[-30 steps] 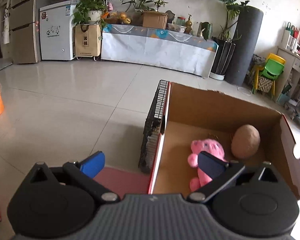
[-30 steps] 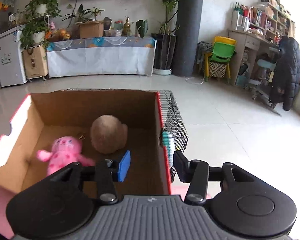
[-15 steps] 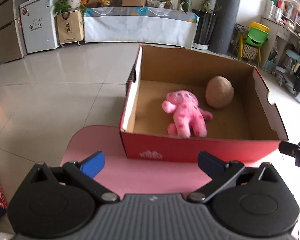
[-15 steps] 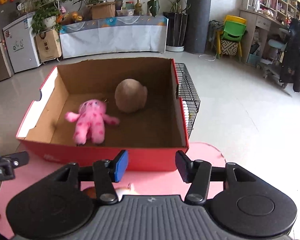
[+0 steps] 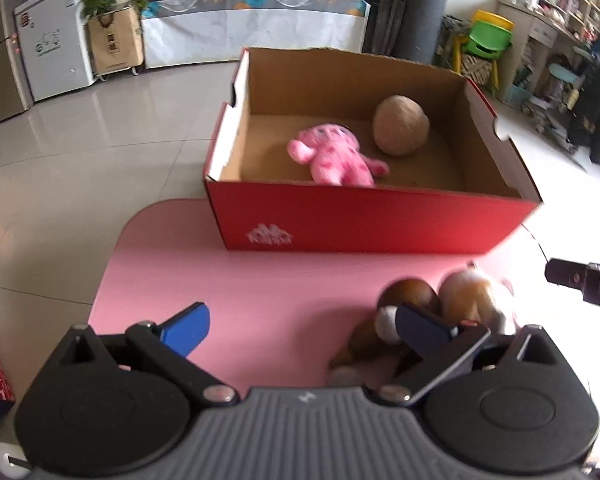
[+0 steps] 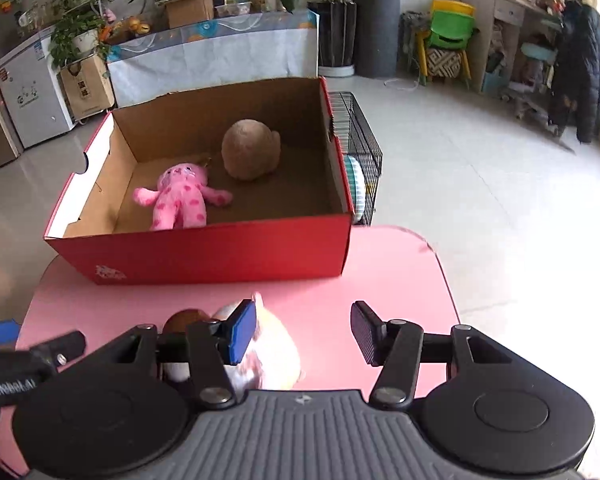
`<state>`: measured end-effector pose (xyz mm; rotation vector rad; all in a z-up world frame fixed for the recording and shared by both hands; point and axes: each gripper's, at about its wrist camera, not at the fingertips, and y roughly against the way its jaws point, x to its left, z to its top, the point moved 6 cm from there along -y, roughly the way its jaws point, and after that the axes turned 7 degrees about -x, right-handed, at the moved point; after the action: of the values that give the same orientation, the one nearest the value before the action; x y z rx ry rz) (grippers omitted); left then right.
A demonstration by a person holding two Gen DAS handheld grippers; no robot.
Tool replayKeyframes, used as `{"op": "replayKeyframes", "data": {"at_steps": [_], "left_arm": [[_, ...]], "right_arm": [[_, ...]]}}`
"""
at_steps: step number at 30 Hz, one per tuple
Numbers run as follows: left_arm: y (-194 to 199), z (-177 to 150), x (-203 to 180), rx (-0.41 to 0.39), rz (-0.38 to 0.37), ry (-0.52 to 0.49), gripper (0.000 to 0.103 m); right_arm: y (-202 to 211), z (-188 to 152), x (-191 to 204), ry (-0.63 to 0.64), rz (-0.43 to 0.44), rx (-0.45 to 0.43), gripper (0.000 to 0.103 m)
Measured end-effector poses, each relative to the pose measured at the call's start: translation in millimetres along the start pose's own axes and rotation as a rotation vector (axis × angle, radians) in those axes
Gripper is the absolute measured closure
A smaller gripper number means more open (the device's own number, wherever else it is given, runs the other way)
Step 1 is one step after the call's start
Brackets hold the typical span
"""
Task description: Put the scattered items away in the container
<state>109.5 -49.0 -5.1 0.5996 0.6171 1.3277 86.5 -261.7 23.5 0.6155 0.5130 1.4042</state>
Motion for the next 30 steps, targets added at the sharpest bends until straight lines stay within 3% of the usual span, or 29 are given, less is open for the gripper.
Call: {"op": "replayKeyframes", "data": {"at_steps": [12, 21, 30], "left_arm": [[8, -40, -33, 0.067, -0.054, -0.109, 0.000], [9, -65, -34, 0.155, -0.034, -0.103, 0.000], [17, -80, -31, 0.176, 0.007, -0.124, 0.000]], "right_arm": [[9, -27, -17, -0.068, -0.027, 0.078, 0.050], [14, -52, -14, -0.042, -0.047, 0.141, 0.050], [21, -69, -3, 0.022, -0.050, 0.165, 0.050]]}}
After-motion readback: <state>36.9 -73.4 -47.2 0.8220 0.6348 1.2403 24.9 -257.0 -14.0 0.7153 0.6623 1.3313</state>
